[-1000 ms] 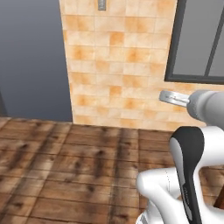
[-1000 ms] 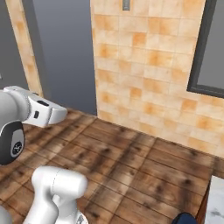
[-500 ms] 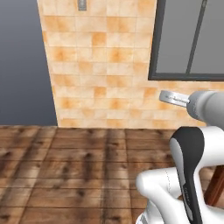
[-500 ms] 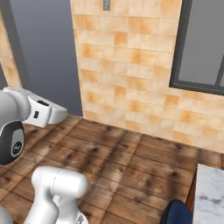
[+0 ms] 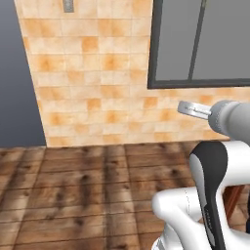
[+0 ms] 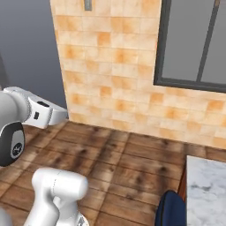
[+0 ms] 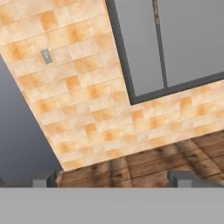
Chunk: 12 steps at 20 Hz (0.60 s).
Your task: Place the large bottle from the dining counter next to the other large bottle outside the sink, and place the small bottle from the dining counter next to the other small bottle inside the sink.
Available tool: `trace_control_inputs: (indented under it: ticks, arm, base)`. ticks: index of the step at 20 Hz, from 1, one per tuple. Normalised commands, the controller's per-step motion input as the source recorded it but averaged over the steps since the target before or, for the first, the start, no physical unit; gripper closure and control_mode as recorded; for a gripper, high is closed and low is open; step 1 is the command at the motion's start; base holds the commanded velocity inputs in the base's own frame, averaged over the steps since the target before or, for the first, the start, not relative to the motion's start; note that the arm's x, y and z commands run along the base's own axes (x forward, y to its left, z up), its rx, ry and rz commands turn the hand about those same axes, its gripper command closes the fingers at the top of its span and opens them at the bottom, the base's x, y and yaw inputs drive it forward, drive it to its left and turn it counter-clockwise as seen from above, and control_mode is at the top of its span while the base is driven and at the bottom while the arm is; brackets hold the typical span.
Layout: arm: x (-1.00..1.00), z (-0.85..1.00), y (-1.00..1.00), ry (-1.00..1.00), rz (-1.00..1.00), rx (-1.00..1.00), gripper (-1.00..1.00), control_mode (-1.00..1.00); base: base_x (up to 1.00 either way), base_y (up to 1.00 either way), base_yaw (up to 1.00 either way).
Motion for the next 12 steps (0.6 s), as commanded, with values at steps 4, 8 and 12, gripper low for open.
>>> trace_control_inputs:
  ticks: [4,8,12]
  arm:
    - [0.0,0.0,0.0,0.0,0.0,0.0,-1.0,1.0]
    - [0.0,0.0,0.0,0.0,0.0,0.0,-1.0,1.0]
    - [0.0,0.0,0.0,0.0,0.0,0.0,-1.0,1.0]
  base:
    - [0.0,0.0,-0.25]
    - [0.0,0.0,-0.25]
    - [0.0,0.0,-0.25]
